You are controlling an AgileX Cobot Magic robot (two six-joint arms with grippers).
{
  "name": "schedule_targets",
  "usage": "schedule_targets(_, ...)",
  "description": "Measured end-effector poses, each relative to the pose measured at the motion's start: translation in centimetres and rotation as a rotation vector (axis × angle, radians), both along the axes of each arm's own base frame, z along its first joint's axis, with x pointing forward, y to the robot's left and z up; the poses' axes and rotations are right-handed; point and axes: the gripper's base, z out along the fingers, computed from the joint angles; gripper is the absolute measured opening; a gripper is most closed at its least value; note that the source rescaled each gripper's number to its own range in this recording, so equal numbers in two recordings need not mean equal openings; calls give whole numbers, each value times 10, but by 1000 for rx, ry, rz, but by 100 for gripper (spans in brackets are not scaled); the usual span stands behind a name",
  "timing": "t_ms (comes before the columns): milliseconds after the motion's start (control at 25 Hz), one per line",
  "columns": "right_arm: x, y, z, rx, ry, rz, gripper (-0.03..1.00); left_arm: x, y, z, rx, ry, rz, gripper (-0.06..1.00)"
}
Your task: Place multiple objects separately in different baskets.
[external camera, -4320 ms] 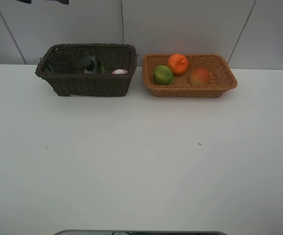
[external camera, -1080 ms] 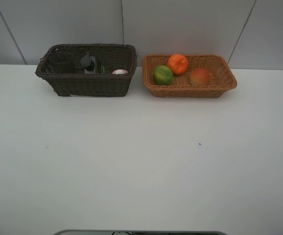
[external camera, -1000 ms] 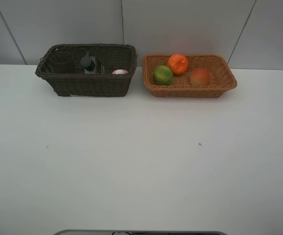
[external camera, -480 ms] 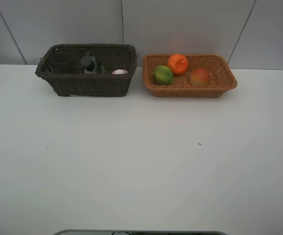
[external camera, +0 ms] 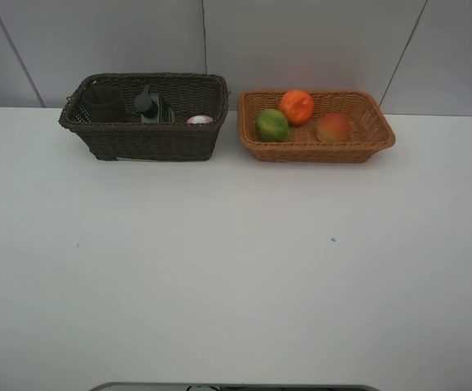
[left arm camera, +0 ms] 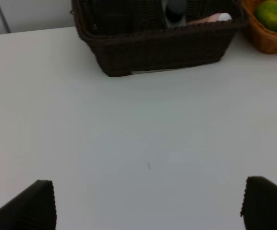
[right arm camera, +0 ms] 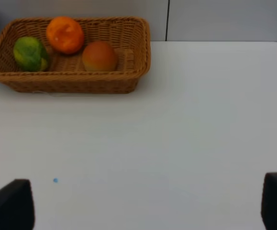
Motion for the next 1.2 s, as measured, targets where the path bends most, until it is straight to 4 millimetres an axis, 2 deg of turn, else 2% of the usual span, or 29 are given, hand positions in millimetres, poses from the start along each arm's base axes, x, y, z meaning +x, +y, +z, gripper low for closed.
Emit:
schedule_targets(320, 0, 0, 0, 0, 0, 0, 100, 0, 0, 0, 1, 0, 64, 100)
schedule_targets(1200, 0, 0, 0, 0, 0, 0, 100, 0, 0, 0, 1, 0, 64, 100)
